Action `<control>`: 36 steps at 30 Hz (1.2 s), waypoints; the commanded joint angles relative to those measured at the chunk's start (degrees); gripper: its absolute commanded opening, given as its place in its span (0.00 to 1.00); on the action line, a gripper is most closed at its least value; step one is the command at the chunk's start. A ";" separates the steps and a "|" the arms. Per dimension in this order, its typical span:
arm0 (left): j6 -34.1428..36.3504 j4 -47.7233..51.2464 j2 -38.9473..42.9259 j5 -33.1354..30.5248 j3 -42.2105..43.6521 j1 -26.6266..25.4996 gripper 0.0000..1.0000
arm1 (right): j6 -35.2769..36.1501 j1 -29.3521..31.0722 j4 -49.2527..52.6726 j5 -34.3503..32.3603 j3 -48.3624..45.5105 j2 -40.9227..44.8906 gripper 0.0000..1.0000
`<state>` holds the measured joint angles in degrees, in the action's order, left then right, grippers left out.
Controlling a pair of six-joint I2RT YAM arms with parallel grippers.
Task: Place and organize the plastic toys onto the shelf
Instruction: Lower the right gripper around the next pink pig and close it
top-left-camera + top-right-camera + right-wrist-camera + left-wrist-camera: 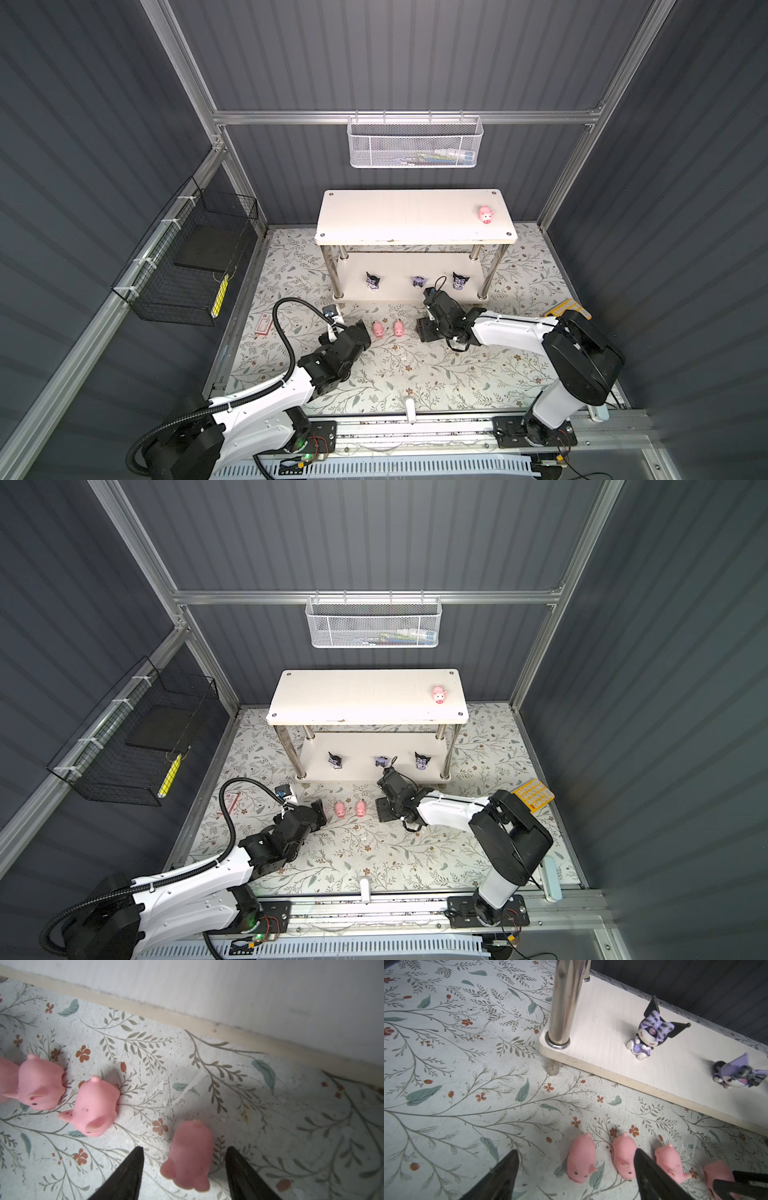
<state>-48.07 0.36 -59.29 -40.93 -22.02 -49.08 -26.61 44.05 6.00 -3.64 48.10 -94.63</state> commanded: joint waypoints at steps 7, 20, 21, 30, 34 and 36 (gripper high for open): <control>-0.88 -0.10 -0.75 -0.81 0.92 0.47 0.87 | 0.10 0.07 1.47 0.92 2.00 -1.65 0.56; -1.58 0.12 0.68 -1.17 1.99 0.55 0.87 | -0.64 0.07 3.28 0.48 3.53 -3.68 0.48; -1.58 0.14 0.75 -1.24 2.17 0.52 0.87 | -0.59 0.07 3.35 0.51 3.58 -3.81 0.46; -2.11 0.52 1.55 -1.32 2.83 0.65 0.87 | -0.69 0.16 4.87 0.22 3.51 -2.79 0.33; -2.20 0.47 1.89 -1.45 3.08 0.59 0.87 | -0.77 0.24 6.65 -0.05 2.80 -0.26 0.31; -2.19 0.50 2.02 -1.52 3.21 0.62 0.87 | -0.79 0.63 8.53 -0.53 2.55 1.74 0.31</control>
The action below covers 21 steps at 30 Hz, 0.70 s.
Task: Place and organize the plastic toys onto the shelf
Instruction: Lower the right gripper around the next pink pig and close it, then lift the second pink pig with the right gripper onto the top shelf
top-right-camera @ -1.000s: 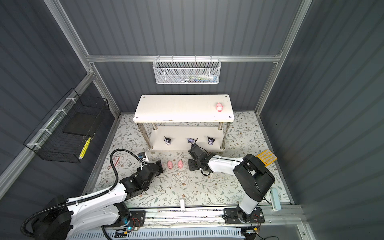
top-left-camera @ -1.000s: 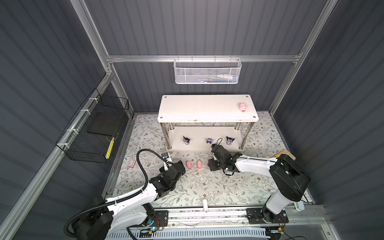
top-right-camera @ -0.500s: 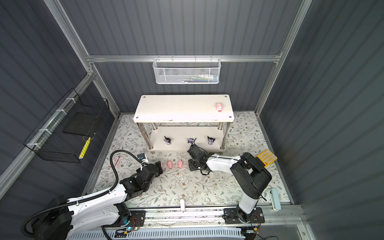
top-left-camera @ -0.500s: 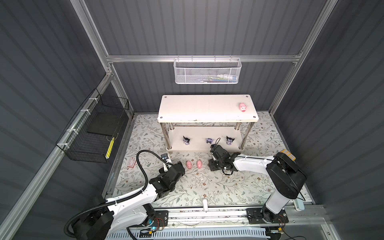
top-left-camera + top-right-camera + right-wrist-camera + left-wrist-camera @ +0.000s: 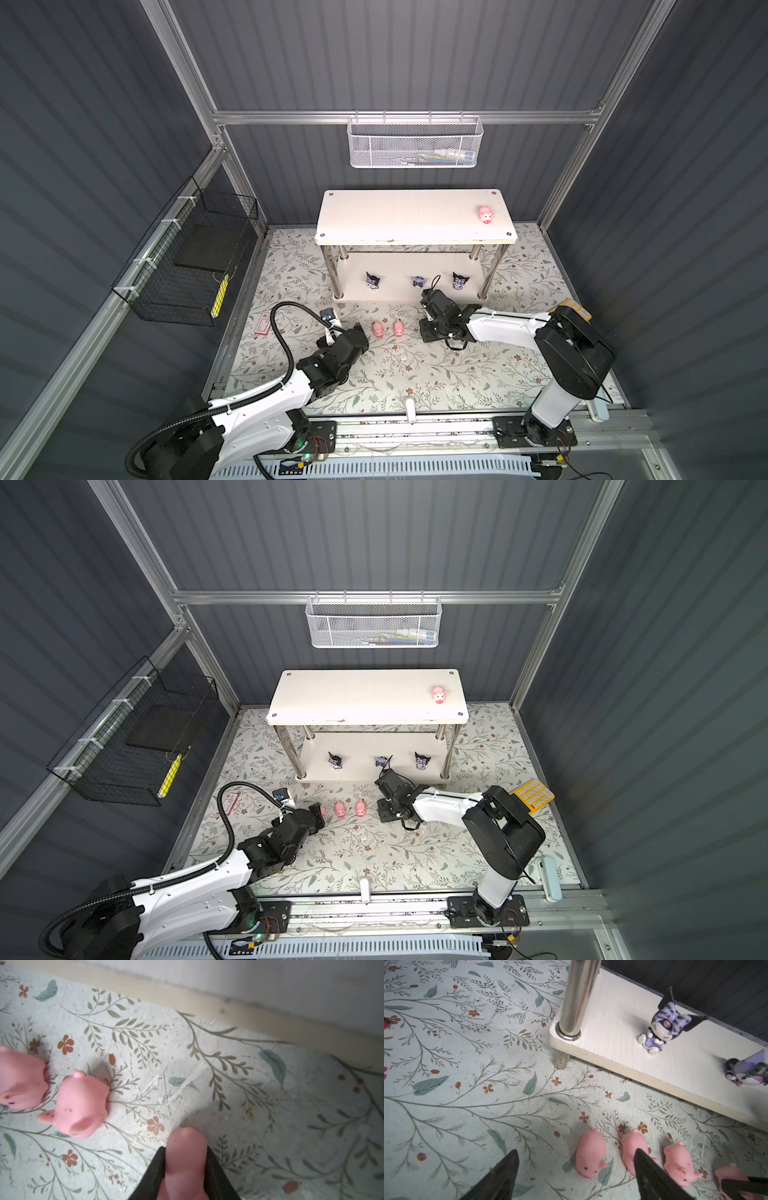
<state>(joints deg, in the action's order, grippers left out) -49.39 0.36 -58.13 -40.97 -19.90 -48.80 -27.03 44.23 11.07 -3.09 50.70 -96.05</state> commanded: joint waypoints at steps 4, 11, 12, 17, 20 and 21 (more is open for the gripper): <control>-0.89 0.73 1.00 -1.56 1.09 0.45 0.87 | -0.80 1.10 8.25 -0.71 -0.68 8.87 0.30; -0.12 1.04 1.60 -1.96 0.76 0.64 0.87 | -0.91 2.85 25.21 -2.09 1.17 23.91 0.30; 0.06 1.13 1.61 -1.92 0.60 0.71 0.87 | -0.68 2.96 27.86 -2.00 2.13 25.61 0.31; 0.73 1.57 1.18 -1.44 -0.08 0.96 0.87 | 0.15 3.32 42.63 -2.86 11.44 31.52 0.31; 0.75 1.29 1.00 -1.00 -0.14 1.02 0.87 | 1.90 3.32 48.76 -4.45 19.38 34.78 0.30; 0.78 1.07 0.97 -0.87 -0.14 1.07 0.87 | 2.51 3.30 50.12 -5.05 21.86 34.79 0.30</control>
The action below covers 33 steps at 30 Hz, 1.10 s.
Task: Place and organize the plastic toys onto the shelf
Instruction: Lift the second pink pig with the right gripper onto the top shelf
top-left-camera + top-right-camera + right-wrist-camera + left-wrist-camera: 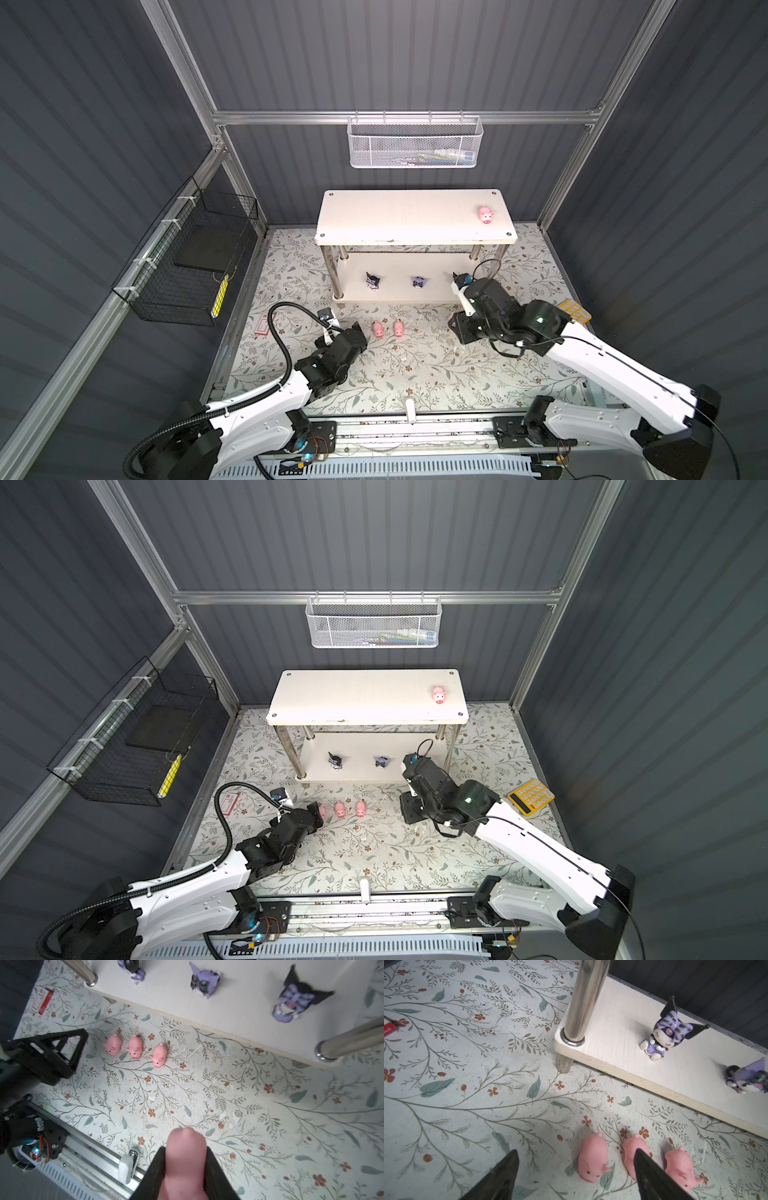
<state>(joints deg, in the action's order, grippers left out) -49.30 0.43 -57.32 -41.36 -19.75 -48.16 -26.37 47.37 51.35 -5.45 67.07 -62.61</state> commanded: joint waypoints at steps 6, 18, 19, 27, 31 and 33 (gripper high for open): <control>1.38 -0.95 -1.49 0.39 -0.46 0.60 0.87 | 7.22 0.11 12.63 -5.53 21.76 -3.13 0.30; 0.96 -1.39 -0.90 1.44 0.31 0.77 0.87 | 17.25 -8.95 10.25 -5.01 48.90 -20.62 0.31; 0.90 -1.48 -0.68 1.42 0.47 0.74 0.87 | 17.60 -9.71 9.95 -5.08 50.29 -21.94 0.31; 0.26 -1.97 -0.77 1.62 1.37 0.80 0.87 | 18.98 -13.83 6.48 -6.28 54.67 -30.25 0.31; 0.08 -2.38 -1.02 1.72 1.70 0.90 0.87 | 18.97 -14.97 4.94 -6.47 54.83 -32.30 0.31; 0.08 -2.83 -1.37 1.72 1.83 0.96 0.87 | 19.14 -15.36 4.77 -7.38 55.17 -33.22 0.32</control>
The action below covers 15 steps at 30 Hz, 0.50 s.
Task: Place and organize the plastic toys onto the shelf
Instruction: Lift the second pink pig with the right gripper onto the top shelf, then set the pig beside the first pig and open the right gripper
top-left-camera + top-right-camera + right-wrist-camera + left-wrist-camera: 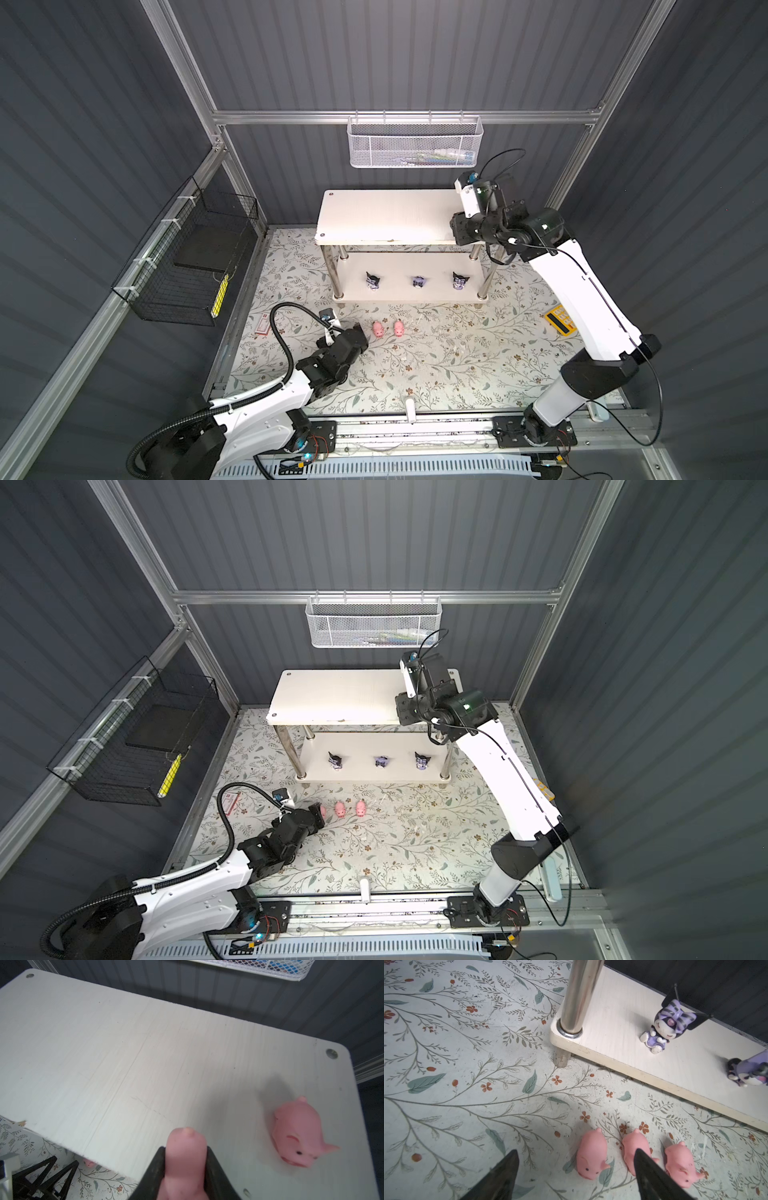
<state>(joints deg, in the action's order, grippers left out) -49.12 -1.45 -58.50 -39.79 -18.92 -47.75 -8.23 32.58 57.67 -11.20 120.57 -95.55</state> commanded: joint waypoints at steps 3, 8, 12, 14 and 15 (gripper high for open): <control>-0.10 -1.52 -1.36 0.54 0.77 0.76 0.87 | 0.99 -1.24 -2.19 -1.97 1.69 -1.39 0.32; -0.01 -2.33 -2.62 1.03 0.64 0.97 0.87 | 0.60 -2.84 -2.35 -1.27 2.42 -3.05 0.32; 0.15 -2.60 -3.12 1.21 0.50 1.16 0.87 | 0.42 -3.84 -2.83 -1.42 2.81 -3.79 0.32; 0.23 -2.66 -3.29 1.21 0.46 1.32 0.87 | 0.22 -4.28 -2.72 -1.00 3.06 -4.45 0.32; 0.26 -2.69 -3.43 1.20 0.38 1.40 0.87 | 0.22 -4.43 -2.76 -0.69 3.08 -4.68 0.32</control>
<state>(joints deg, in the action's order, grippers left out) -49.12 -3.46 -61.45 -38.74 -18.83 -46.78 -7.86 28.73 55.35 -11.99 122.34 -99.20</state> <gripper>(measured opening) 0.866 0.322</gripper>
